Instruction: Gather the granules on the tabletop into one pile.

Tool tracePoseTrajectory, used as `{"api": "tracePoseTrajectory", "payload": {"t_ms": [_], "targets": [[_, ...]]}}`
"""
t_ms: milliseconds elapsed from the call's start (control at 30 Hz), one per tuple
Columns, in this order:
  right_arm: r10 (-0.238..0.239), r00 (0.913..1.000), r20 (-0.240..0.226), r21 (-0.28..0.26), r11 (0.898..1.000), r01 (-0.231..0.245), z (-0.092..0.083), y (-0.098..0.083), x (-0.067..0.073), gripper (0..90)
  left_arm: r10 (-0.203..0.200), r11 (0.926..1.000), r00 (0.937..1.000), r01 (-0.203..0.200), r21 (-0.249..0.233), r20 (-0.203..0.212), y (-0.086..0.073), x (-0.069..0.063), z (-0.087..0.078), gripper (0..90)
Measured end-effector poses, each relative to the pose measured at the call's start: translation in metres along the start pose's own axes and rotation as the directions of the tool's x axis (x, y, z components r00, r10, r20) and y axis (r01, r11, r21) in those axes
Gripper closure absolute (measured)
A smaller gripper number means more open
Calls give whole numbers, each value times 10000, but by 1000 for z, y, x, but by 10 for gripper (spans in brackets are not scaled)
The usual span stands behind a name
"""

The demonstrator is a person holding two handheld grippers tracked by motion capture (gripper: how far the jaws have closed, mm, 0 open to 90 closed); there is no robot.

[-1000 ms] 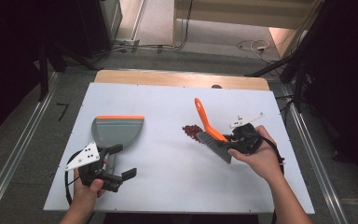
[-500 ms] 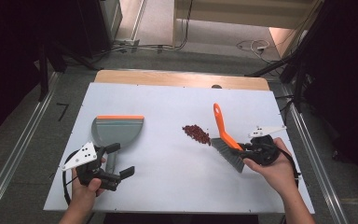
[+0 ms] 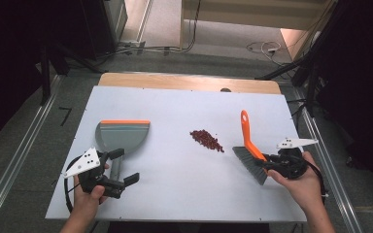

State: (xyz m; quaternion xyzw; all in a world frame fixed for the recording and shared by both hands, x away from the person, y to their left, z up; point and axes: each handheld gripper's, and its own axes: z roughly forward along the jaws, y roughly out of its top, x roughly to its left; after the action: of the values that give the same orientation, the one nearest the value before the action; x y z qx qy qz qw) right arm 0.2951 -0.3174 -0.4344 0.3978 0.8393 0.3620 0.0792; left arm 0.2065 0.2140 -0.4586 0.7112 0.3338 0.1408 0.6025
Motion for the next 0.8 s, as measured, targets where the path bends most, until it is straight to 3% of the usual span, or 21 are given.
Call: {"api": "tracePoseTrajectory", "payload": {"t_ms": [233, 800], "targets": [[363, 9993, 7, 5, 9993, -363, -4, -14, -13, 685, 46, 9999, 9999, -48, -118, -135, 1, 1, -3, 4], [846, 9963, 154, -374, 9958, -840, -17, -20, -29, 686, -119, 9996, 9991, 107, -277, -417, -1, 7, -9, 4]]}}
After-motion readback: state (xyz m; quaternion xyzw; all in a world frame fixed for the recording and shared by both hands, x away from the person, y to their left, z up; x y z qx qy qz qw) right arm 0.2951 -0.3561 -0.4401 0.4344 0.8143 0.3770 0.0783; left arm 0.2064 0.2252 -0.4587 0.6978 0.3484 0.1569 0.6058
